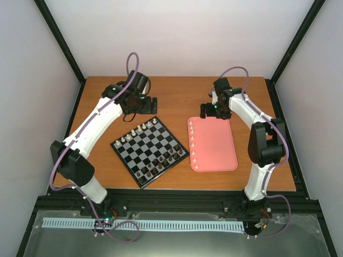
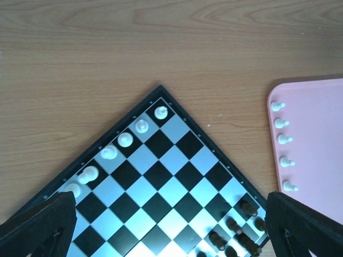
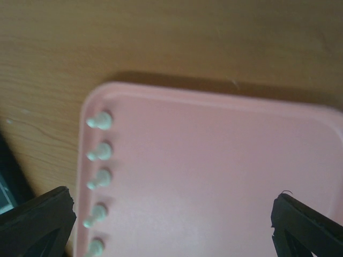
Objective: Set up the chess pieces on the board
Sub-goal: Pick up the chess piece from the storage box.
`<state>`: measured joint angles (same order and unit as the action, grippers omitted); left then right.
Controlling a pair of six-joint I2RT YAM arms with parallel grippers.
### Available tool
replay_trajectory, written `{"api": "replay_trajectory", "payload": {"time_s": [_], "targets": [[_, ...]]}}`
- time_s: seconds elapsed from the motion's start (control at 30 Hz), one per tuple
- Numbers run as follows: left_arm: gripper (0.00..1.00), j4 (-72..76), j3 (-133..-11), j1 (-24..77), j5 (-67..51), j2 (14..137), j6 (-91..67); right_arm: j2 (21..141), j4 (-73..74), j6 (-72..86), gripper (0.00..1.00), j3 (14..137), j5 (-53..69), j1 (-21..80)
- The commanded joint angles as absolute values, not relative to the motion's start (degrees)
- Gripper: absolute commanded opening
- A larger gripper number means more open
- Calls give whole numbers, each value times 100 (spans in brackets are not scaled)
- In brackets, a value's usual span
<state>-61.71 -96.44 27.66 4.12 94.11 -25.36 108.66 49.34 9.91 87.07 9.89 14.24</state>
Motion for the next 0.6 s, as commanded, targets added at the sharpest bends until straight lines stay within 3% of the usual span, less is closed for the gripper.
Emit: {"api": "replay_trajectory", "payload": {"time_s": [0.0, 0.13, 0.3, 0.57], "targets": [[98, -6532, -9429, 2713, 871, 8875, -2370, 11188, 5059, 1050, 98, 9234, 854, 1663], [98, -6502, -8759, 2220, 691, 8207, -2528, 11578, 5124, 1103, 82, 9681, 761, 1957], [98, -6505, -7900, 1669, 447, 7456, -2529, 12080, 4990, 1348, 43, 10036, 798, 2170], [98, -6492, -7254, 1478, 448, 7068, -2546, 12765, 5356, 1307, 41, 10739, 764, 2418]]}}
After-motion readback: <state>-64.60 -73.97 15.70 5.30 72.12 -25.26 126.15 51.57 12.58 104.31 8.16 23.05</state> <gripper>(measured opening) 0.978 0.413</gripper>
